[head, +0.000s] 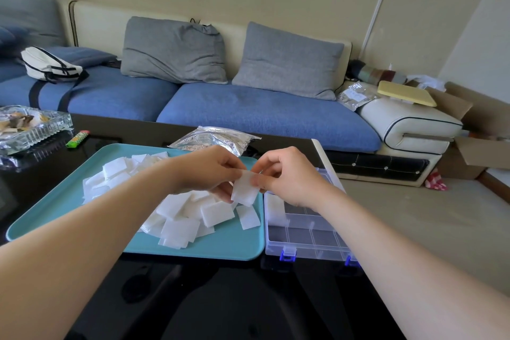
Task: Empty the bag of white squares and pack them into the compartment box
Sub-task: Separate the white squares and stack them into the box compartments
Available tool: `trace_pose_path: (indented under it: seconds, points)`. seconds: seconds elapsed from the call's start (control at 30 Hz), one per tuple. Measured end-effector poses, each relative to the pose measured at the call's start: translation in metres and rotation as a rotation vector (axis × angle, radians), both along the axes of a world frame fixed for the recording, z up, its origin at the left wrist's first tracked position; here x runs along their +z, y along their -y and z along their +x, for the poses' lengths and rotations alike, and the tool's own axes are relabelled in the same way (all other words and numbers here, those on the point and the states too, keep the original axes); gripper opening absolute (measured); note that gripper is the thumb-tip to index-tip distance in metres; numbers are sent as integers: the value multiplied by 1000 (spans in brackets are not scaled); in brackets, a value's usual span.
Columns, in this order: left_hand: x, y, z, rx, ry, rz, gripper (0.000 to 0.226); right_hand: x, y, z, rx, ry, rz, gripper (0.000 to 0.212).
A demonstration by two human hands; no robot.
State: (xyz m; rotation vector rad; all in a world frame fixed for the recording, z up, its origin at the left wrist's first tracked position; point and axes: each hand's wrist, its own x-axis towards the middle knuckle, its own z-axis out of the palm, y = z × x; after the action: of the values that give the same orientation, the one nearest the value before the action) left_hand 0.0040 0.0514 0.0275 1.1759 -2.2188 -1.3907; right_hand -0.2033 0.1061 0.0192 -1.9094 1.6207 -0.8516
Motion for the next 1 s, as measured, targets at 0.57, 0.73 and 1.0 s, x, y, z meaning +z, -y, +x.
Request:
trace_pose_path:
  seconds: [0.57,0.73,1.0]
  points:
    - [7,-3,-2,-36,-40,-29,18,-4,5,5,-111,31,-187,22]
    - [4,0,-4,76,-52,-16,19,-4,-3,14,-20,-211,-185,83]
    - [6,-4,-10,119,-130,163,20,-11,-1,19,-32,-382,-340,69]
